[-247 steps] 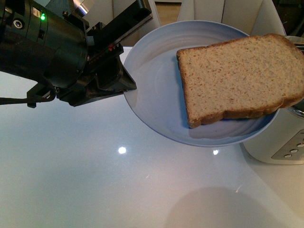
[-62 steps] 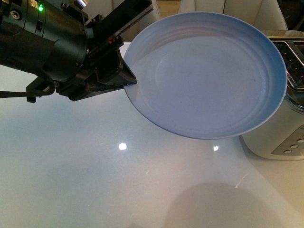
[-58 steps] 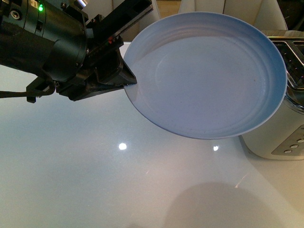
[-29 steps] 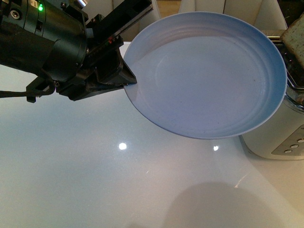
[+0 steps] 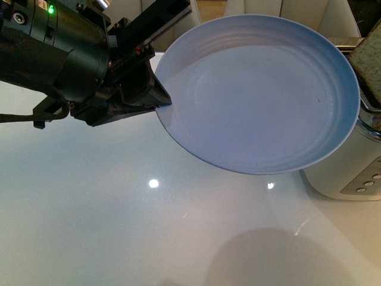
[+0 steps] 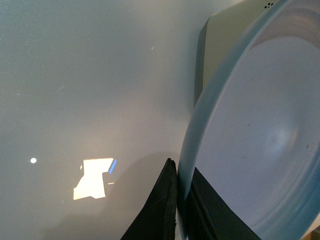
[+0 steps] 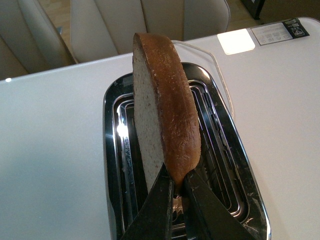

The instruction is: Left arm holds plate, right arm toasts bread

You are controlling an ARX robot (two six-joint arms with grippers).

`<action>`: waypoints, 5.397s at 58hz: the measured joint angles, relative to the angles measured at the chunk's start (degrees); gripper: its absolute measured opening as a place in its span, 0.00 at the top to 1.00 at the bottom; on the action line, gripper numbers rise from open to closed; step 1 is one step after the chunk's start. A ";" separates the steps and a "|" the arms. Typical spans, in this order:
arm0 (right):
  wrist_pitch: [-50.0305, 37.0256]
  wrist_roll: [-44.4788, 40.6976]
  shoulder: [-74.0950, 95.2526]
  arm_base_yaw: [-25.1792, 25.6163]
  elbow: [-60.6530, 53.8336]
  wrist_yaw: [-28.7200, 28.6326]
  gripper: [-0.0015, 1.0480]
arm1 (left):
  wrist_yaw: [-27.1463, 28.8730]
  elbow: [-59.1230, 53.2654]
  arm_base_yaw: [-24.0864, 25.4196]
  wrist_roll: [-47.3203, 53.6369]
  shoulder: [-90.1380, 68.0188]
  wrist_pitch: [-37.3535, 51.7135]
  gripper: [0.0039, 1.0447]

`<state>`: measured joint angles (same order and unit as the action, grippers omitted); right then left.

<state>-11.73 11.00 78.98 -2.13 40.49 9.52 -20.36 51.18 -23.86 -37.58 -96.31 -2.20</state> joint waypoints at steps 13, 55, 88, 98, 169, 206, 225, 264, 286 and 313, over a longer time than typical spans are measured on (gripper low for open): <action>-1.01 -0.39 1.62 -0.42 0.17 0.46 0.98 | 0.00 0.00 0.02 0.00 0.00 0.00 0.97; -3.96 -0.59 5.40 -2.86 -2.86 1.44 0.91 | 0.00 0.00 0.02 0.00 0.00 0.02 0.97; -4.61 -0.15 0.02 -1.75 -6.86 -0.79 0.10 | 0.00 0.02 0.02 0.00 0.00 0.02 0.97; -3.74 -0.15 -9.01 0.37 -10.43 -1.73 0.09 | 0.00 0.02 0.02 0.00 0.00 0.02 0.97; -6.54 -10.73 -60.65 2.05 -39.43 -9.53 0.98 | -0.02 0.02 0.00 0.00 0.09 0.02 0.97; 11.10 -10.73 -77.40 2.05 -39.41 -9.51 0.98 | -0.02 0.02 0.02 -0.02 0.11 0.02 0.97; 11.63 -10.82 -78.58 2.05 -39.41 -9.49 0.81 | -0.17 0.04 -0.04 -0.02 0.20 0.02 0.97; 11.63 -10.82 -78.62 2.05 -39.41 -9.60 0.09 | 12.92 0.04 -1.27 -0.33 0.42 1.77 0.97; 11.65 -10.82 -78.64 2.05 -39.41 -9.53 0.09 | 12.28 2.16 4.66 0.55 0.46 1.99 0.97; 11.65 -10.82 -78.64 2.05 -39.41 -9.53 0.09 | 1.49 0.90 27.26 8.07 -17.00 12.39 0.97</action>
<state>-0.08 0.19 0.34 -0.08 1.08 -0.01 -18.87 52.07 3.40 -29.52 -113.32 10.20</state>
